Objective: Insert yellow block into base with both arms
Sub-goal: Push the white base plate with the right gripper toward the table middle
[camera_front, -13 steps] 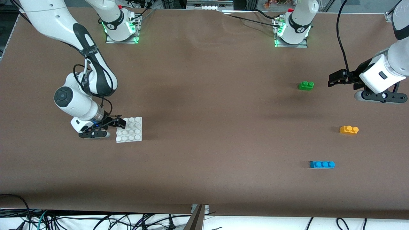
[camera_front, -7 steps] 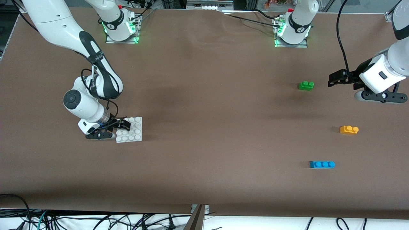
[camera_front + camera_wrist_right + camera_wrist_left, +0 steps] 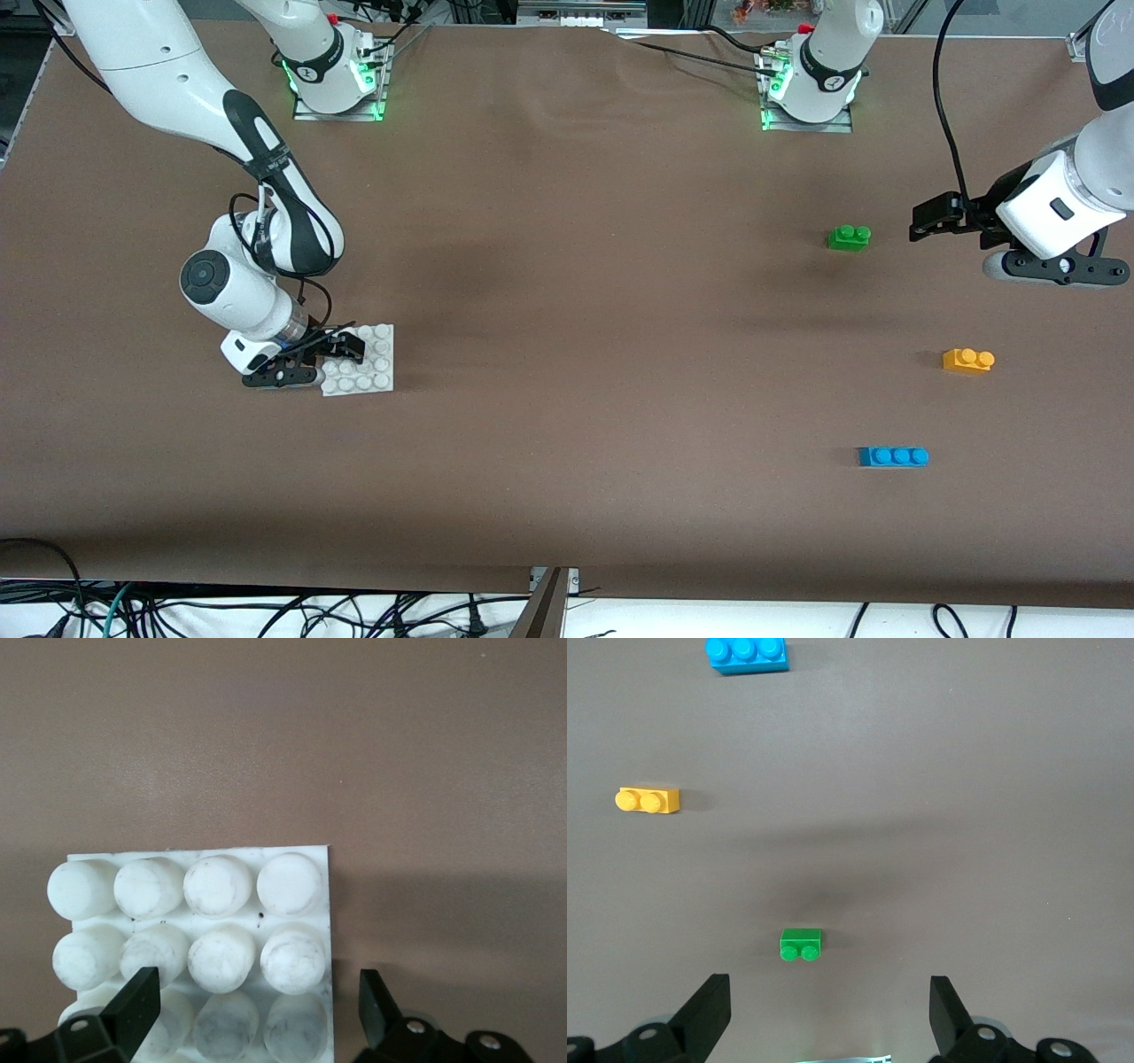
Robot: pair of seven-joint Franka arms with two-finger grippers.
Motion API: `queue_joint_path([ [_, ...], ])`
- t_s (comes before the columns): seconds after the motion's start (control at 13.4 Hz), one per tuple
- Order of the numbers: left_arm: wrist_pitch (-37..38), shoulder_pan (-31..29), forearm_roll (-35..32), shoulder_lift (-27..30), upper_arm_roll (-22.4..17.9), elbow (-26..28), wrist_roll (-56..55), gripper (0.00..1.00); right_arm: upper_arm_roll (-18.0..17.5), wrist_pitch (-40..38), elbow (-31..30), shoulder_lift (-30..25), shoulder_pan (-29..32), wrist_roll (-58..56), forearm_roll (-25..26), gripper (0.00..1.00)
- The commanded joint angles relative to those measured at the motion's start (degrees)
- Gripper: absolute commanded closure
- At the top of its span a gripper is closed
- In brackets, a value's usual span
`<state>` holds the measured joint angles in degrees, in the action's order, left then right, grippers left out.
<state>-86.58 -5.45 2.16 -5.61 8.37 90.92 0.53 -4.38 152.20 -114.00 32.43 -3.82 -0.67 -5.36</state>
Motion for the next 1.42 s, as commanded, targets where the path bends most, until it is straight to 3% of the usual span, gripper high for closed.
queue_joint_path([
  [0.0,-0.5,-0.3,1.2,1.2,0.2,1.0,-0.3,0.01,0.0,0.6,0.0,0.5,0.2,-1.9,-1.1,0.02],
  [0.3,-0.5,-0.3,1.2,1.2,0.2,1.0,-0.3,0.01,0.2,0.8,0.3,1.1,0.3,-3.2,-1.1,0.28],
  [1.04,-0.3,-0.3,1.2,1.2,0.2,1.1,-0.3,0.01,-0.2,2.5,0.4,2.1,-0.3,-0.8,-1.1,0.39],
  [1.34,-0.3,-0.3,1.2,1.2,0.2,1.1,-0.3,0.01,-0.1,7.1,0.4,3.6,-5.5,5.4,-1.6,0.39],
])
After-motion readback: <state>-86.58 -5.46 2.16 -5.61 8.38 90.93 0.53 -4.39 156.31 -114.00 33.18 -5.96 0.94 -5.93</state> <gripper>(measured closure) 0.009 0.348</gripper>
